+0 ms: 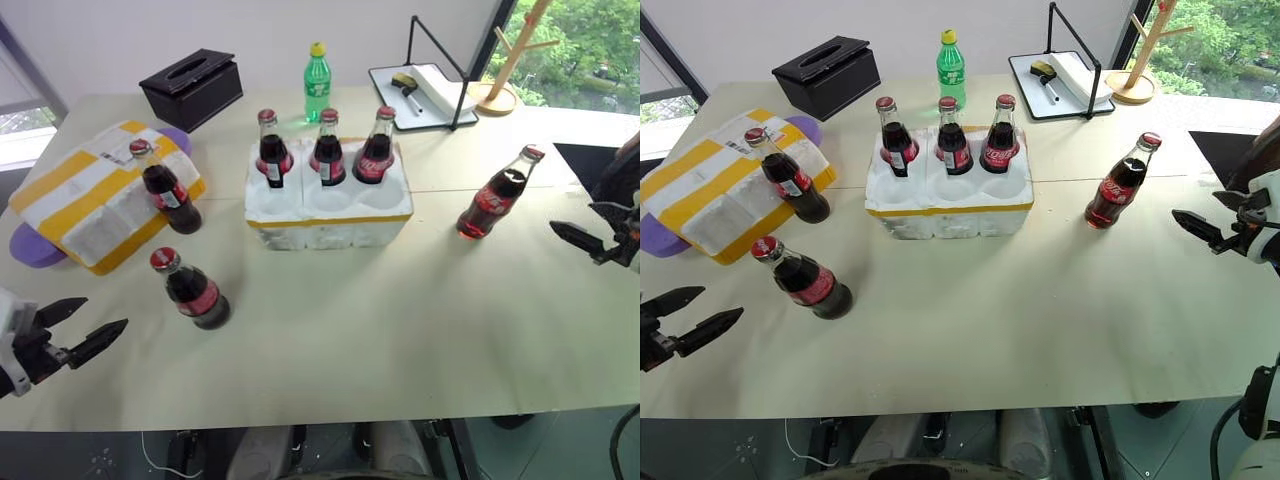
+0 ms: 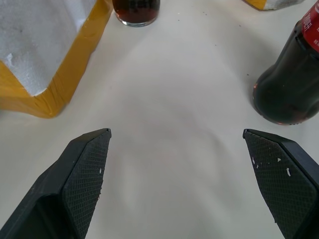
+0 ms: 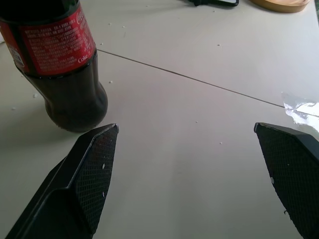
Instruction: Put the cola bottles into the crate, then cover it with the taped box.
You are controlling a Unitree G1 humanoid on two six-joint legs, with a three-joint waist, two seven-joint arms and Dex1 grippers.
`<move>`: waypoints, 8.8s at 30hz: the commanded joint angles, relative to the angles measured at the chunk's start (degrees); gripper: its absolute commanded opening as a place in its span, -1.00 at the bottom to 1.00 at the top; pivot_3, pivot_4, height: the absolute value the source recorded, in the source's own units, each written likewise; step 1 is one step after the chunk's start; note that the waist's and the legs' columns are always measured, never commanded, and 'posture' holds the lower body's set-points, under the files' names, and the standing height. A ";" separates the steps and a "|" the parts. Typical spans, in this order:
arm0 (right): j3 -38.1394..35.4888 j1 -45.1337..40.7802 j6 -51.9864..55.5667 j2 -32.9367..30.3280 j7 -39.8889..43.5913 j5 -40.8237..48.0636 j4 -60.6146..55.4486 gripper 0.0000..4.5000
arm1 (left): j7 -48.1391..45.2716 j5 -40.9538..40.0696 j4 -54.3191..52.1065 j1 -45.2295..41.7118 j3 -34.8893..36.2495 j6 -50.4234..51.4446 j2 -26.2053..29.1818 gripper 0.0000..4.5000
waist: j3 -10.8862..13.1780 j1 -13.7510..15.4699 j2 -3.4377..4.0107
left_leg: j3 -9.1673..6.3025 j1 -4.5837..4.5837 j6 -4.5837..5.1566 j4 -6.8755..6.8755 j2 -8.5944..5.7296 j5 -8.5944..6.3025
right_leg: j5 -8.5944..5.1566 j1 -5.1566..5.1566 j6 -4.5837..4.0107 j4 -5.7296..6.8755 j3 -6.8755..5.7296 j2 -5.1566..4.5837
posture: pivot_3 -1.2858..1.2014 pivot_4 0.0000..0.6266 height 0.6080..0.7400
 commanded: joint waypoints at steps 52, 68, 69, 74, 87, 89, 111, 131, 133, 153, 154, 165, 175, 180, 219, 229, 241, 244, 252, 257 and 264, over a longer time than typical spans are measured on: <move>-26.44 17.52 57.29 -8.84 8.22 46.57 -73.36 1.00 | 12.08 5.30 18.15 -38.93 -17.35 -3.60 -1.20 0.98 | -0.13 1.03 0.16 | -0.02 0.00 0.00 0.09 -0.01 0.01 | 0.14 0.02 0.24 0.09 -0.01 -0.03 | 0.03 -0.52 0.94; -25.81 20.05 55.91 -7.58 4.39 50.52 -76.62 1.00 | 12.80 11.51 30.62 -50.50 -25.73 -10.10 -5.98 0.98 | -0.17 2.07 0.05 | 0.02 -0.03 0.08 0.20 -0.02 0.07 | 0.17 -0.02 0.26 0.19 0.00 -0.03 | 0.03 -0.52 0.94; -25.23 20.09 55.51 -7.34 4.17 50.40 -76.74 1.00 | 12.93 11.87 31.44 -51.57 -26.15 -10.44 -6.37 0.98 | -0.17 2.07 0.05 | 0.01 -0.03 0.08 0.21 -0.03 0.07 | 0.17 0.00 0.26 0.19 0.00 -0.03 | 0.03 -0.52 0.94; -23.45 19.68 54.53 -6.94 3.15 51.02 -76.96 1.00 | 13.06 13.44 35.33 -55.65 -27.86 -12.31 -7.63 0.98 | -0.18 1.98 0.02 | 0.01 -0.04 0.09 0.27 -0.03 0.07 | 0.19 0.01 0.30 0.21 -0.01 -0.02 | 0.03 -0.52 0.94; -20.42 18.18 53.32 -6.57 -0.22 52.43 -77.40 1.00 | 11.16 16.50 46.58 -63.79 -30.62 -17.10 -8.62 0.98 | -0.17 1.95 0.01 | 0.01 -0.06 0.12 0.40 -0.03 0.06 | 0.20 0.01 0.31 0.27 -0.02 -0.01 | 0.03 -0.52 0.94; -20.18 18.36 53.14 -6.40 -0.63 52.47 -77.70 1.00 | 10.21 16.34 46.67 -63.60 -30.82 -17.22 -8.63 0.64 | -0.17 1.94 0.00 | 0.01 -0.07 0.13 0.42 -0.03 0.06 | 0.20 0.01 0.31 0.28 -0.02 -0.01 | 0.03 -0.52 0.94; -17.06 18.43 51.21 -5.94 -1.92 51.01 -77.05 1.00 | -25.29 7.54 39.72 -80.73 -35.91 5.27 11.66 0.19 | 0.04 2.26 -0.42 | -0.07 -0.98 -0.02 0.99 -0.13 0.15 | 0.21 -0.67 0.33 0.67 -0.11 -0.04 | 0.03 -0.52 0.94; -18.40 20.71 49.94 -3.37 -4.76 50.43 -77.99 1.00 | -39.68 11.16 66.01 -123.17 -59.80 -0.22 -3.29 0.19 | 0.22 0.37 -0.68 | -0.01 -1.04 0.12 1.10 -0.15 0.13 | 0.20 -0.73 0.38 0.84 -0.28 0.00 | 0.03 -0.52 0.94; -18.79 21.28 49.80 -3.01 -5.34 50.46 -78.39 1.00 | -39.68 10.15 67.55 -124.94 -62.50 -1.98 -4.40 0.19 | 0.23 0.36 -0.67 | -0.01 -1.04 0.12 1.09 -0.14 0.13 | 0.19 -0.76 0.39 0.85 -0.28 0.00 | 0.03 -0.52 0.94; -22.16 24.72 47.63 -1.30 -10.83 49.66 -81.18 1.00 | -29.96 21.13 89.23 -125.79 -52.01 -18.65 -26.42 0.19 | 0.27 0.45 -0.70 | 0.04 -1.23 0.62 1.81 -0.16 -0.17 | 0.28 -0.67 0.68 0.96 -0.28 0.01 | 0.03 -0.52 0.94; -22.50 24.70 47.82 -1.60 -10.76 49.94 -81.23 1.00 | -28.81 21.63 89.45 -124.98 -51.36 -19.18 -26.84 0.19 | 0.27 0.48 -0.70 | 0.04 -1.23 0.62 1.81 -0.16 -0.17 | 0.28 -0.67 0.68 0.96 -0.28 0.01 | 0.03 -0.52 0.94; -23.42 24.28 48.20 -2.91 -10.73 51.83 -81.19 1.00 | -19.22 23.81 90.92 -120.38 -44.44 -19.71 -30.79 0.19 | 0.27 0.66 -0.71 | 0.03 -1.32 0.57 1.85 -0.20 -0.16 | 0.30 -0.69 0.70 0.94 -0.29 -0.03 | 0.03 -0.52 0.94; -23.25 24.87 47.70 -2.21 -11.18 51.50 -81.44 1.00 | -22.45 27.27 89.21 -116.50 -44.20 -20.61 -30.66 0.19 | 0.26 0.56 -0.69 | 0.04 -1.33 0.42 1.85 -0.20 -0.07 | 0.30 -0.72 0.70 0.95 -0.28 -0.02 | 0.03 -0.52 0.94; -21.76 24.24 47.05 -1.35 -12.05 51.08 -81.12 1.00 | -25.10 28.97 88.09 -115.36 -44.45 -21.23 -29.29 0.19 | 0.26 0.57 -0.69 | 0.04 -1.33 0.41 1.85 -0.20 -0.07 | 0.30 -0.71 0.70 0.95 -0.28 -0.03 | 0.03 -0.52 0.94; -16.26 20.08 43.94 -0.76 -13.04 48.07 -77.36 1.00 | -24.74 31.31 84.05 -109.72 -45.25 -20.77 -27.99 0.99 | -0.37 0.50 0.36 | 0.05 -0.98 0.64 1.87 -0.21 -0.20 | 0.31 -0.36 0.70 0.96 -0.28 -0.02 | 0.03 -0.52 0.94; -14.88 18.83 43.99 -0.85 -11.58 47.49 -75.62 1.00 | -34.27 26.72 82.52 -118.19 -41.39 -8.74 -23.02 0.99 | -0.31 0.50 0.26 | 0.05 -1.01 0.66 1.87 -0.21 -0.21 | 0.31 -0.39 0.70 0.95 -0.30 0.00 | 0.03 -0.52 0.94; -9.68 15.67 42.85 -1.07 -8.28 43.67 -72.39 1.00 | -39.68 12.02 53.56 -112.05 -48.77 5.21 2.00 0.99 | -0.27 -0.82 0.25 | 0.04 -1.02 0.60 1.79 -0.14 -0.18 | 0.30 -0.51 0.70 0.98 -0.20 0.02 | 0.03 -0.52 0.94; -8.04 15.53 41.74 -1.92 -5.66 41.21 -71.32 1.00 | -39.68 4.72 38.74 -99.21 -48.24 8.28 15.81 0.99 | -0.32 -1.56 0.35 | 0.05 -0.98 0.33 1.74 -0.14 -0.04 | 0.30 -0.57 0.70 0.98 0.11 0.00 | 0.03 -0.52 0.94; -4.12 13.46 39.24 -5.24 3.26 36.23 -67.79 1.00 | -35.60 -3.03 19.22 -67.52 -24.76 17.39 28.64 0.99 | -0.28 0.02 0.26 | 0.03 -0.99 0.54 1.84 -0.23 -0.21 | 0.31 -0.66 0.68 0.95 0.61 0.22 | 0.03 -0.52 0.94; -2.58 11.98 40.46 -6.52 6.95 36.34 -66.14 1.00 | -32.58 -5.34 6.90 -49.55 -7.94 23.12 26.34 0.99 | -0.28 0.34 0.28 | 0.03 -0.97 0.54 1.77 -0.17 -0.22 | 0.30 -0.69 0.66 0.94 0.63 0.25 | 0.03 -0.52 0.94; 0.93 8.65 38.34 -5.81 8.70 33.18 -64.27 1.00 | -31.02 -1.42 -8.89 -23.27 5.45 20.35 17.37 0.99 | -0.37 0.22 0.44 | 0.10 -0.92 0.49 1.65 -0.13 -0.26 | 0.30 -0.70 0.64 0.88 0.69 0.24 | 0.03 -0.52 0.94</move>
